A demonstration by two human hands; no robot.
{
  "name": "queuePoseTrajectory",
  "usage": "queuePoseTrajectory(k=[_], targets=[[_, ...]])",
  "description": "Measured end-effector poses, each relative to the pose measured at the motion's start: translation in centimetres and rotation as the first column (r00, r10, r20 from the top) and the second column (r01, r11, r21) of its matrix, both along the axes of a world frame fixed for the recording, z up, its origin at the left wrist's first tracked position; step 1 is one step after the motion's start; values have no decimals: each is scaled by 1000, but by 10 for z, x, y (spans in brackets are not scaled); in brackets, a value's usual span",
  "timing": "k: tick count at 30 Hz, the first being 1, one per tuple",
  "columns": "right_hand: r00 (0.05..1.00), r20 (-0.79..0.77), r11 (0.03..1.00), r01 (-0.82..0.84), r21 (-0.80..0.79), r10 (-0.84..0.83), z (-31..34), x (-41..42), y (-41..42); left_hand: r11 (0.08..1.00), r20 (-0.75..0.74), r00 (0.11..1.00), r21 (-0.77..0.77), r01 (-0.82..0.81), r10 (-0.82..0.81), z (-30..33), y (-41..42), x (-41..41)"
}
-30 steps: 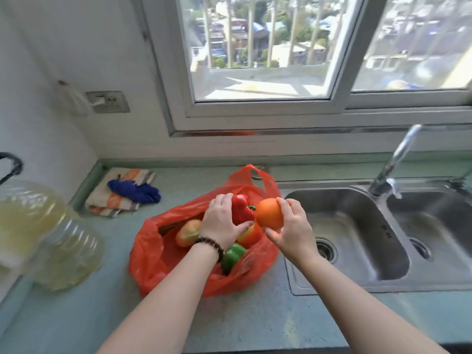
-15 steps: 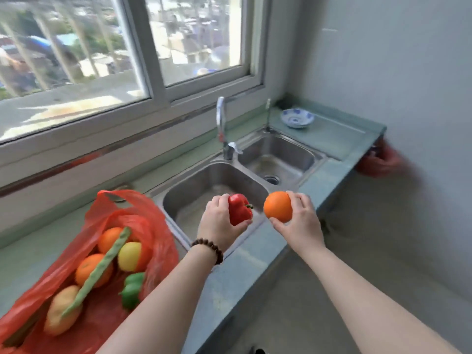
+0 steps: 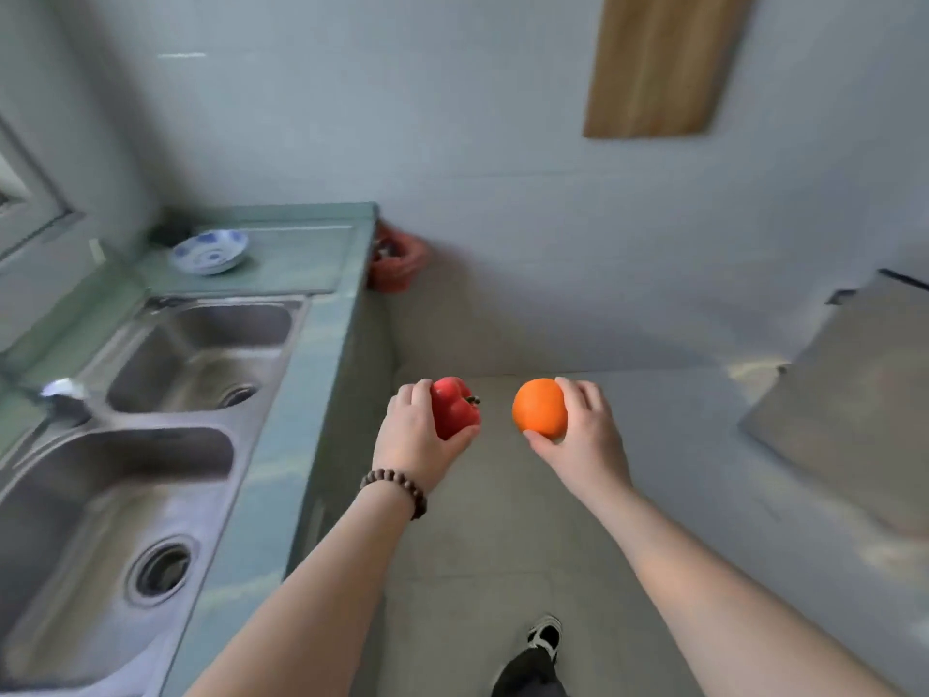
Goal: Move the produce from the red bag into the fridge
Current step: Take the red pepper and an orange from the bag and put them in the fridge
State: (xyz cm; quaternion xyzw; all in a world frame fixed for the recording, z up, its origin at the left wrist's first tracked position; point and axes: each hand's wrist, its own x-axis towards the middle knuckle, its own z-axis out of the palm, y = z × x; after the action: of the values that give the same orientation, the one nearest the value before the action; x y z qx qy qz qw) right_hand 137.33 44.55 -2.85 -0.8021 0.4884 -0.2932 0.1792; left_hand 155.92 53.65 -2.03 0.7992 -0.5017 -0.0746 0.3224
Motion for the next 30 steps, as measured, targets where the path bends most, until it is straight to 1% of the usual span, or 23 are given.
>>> queuePoseTrajectory(k=[3, 6, 10, 16, 21, 30], targets=[[987, -2, 987, 161, -9, -161, 5, -55, -25, 989, 4, 989, -2, 145, -145, 5, -50, -43], [954, 3, 953, 301, -23, -301, 8, -106, -53, 964, 10, 964, 5, 265, -265, 8, -99, -84], [902, 13, 902, 432, -24, -432, 9, -162, -100, 924, 10, 924, 0, 383, -383, 12, -171, -134], [828, 36, 828, 560, -23, -559, 10, -241, -187, 847, 47, 846, 12, 531, -531, 15, -293, -213], [760, 47, 759, 650, -49, -648, 28, -317, -251, 775, 49, 774, -8, 632, -631, 33, -390, -294], [661, 51, 657, 750, -75, -749, 50, -425, -331, 648, 29, 650, -52, 760, -760, 52, -502, -416]])
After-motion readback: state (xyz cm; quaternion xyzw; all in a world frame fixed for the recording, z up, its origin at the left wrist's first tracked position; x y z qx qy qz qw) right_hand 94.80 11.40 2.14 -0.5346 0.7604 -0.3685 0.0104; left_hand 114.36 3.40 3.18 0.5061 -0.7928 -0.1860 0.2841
